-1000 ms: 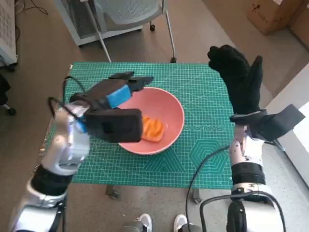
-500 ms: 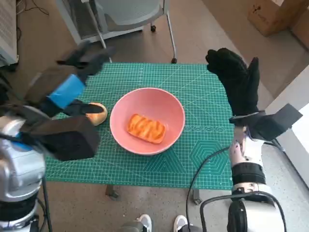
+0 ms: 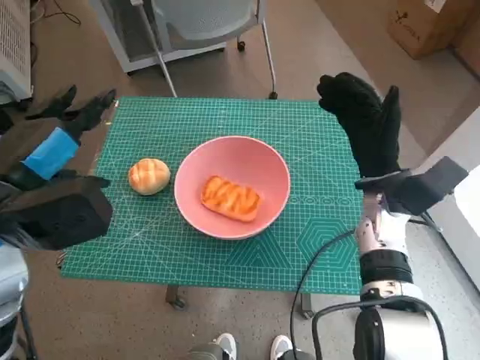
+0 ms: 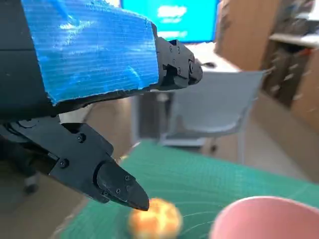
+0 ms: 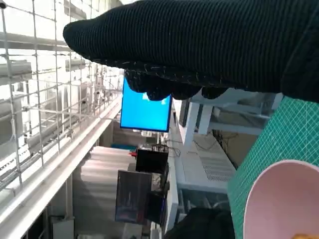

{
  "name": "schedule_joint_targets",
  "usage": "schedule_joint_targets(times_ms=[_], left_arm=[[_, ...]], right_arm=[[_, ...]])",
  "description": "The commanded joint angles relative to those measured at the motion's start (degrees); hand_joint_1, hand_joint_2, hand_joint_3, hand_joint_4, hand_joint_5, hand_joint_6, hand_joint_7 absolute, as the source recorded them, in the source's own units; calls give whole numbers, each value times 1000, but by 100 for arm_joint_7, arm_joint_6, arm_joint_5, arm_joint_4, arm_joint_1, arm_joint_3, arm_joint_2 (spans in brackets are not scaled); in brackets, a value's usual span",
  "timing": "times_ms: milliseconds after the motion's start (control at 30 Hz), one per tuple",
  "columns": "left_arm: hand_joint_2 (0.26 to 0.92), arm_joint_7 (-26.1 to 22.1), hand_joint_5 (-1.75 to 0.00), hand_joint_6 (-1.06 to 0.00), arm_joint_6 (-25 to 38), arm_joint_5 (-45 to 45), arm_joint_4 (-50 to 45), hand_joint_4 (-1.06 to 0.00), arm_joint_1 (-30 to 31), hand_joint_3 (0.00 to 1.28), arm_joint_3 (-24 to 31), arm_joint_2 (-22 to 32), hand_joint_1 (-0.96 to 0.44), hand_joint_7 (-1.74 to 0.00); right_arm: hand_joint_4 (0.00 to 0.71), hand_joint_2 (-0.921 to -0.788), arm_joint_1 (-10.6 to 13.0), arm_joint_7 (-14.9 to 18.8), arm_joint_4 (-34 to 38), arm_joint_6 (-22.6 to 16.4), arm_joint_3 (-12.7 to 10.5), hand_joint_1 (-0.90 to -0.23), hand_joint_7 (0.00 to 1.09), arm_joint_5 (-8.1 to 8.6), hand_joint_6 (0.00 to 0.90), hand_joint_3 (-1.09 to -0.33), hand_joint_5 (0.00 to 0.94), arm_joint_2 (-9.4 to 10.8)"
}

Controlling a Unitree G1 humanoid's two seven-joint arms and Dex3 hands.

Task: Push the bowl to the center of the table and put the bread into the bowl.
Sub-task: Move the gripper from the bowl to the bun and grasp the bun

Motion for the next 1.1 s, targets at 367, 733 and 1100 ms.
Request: schedule_joint_targets(times_ms=[367,733,1100], left_arm=[[700,136,1,-137,-15,192,1024,1,-179,5,-792,-56,-19,-2],[704,324,1,-146,-229,293,2120,1,-654,7,-1434,-284,-71,-7],[703,850,1,-155,-768,539,3705,1,-1255,5,-2134,-639,-89,-7]], right_arm=[[191,-921,-57,197,270,82,-44,-614,4,20,368,-782,1,13],[193,-921,-63,240,299,35,-73,-622,3,-31,368,-776,2,-51],[195,-921,-25,187,253,25,-70,-637,0,-64,363,-776,1,-118]])
